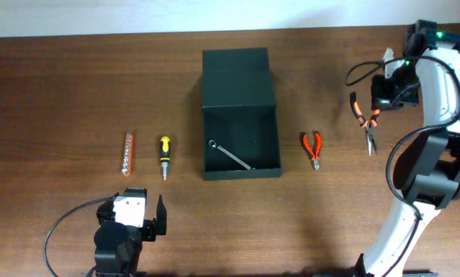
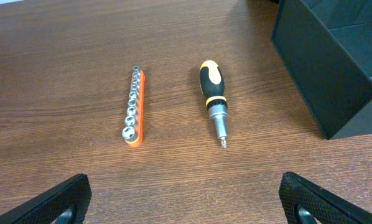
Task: Pack container
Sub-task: 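Lift the needle-nose pliers and carry them left over the green box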
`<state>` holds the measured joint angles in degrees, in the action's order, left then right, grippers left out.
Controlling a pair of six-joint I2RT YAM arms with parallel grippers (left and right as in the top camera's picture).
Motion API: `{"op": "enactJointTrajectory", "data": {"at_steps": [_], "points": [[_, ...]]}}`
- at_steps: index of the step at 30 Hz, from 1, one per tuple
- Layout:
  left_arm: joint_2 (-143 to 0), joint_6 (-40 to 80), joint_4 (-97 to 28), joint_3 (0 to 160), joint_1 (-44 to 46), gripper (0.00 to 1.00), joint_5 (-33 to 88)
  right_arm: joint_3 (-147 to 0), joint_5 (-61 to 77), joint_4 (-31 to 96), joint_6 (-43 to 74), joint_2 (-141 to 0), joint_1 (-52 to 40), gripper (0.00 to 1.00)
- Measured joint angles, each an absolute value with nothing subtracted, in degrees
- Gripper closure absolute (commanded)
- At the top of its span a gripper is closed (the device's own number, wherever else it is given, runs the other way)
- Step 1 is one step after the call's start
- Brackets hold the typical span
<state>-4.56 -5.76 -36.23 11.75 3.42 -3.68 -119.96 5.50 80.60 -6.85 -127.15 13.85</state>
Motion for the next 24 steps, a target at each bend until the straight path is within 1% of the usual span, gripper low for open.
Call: {"op": "enactJointTrajectory", "data": {"at_steps": [2, 7, 13, 24], "points": [[-4.58, -5.76, -36.21, 11.75, 3.42, 0.01, -3.68, -122.04, 5.50, 81.73, -6.83, -127.17, 12.78, 0.96], [-4.56, -5.76, -36.21, 11.75, 3.42, 0.01, -3.68, -128.33, 5.67, 85.62, -8.36, -127.22, 6.66, 0.96], [-4.58, -5.74, -36.23, 11.75, 3.42, 0.01, -3.68, -135.70, 5.72, 92.84, -14.94, -127.26, -3.31, 0.96], [-4.56, -5.76, -36.23, 11.75, 3.42, 0.01, -3.68, -137.84, 5.63, 95.96, -25.76, -127.26, -19.75, 0.96]]}}
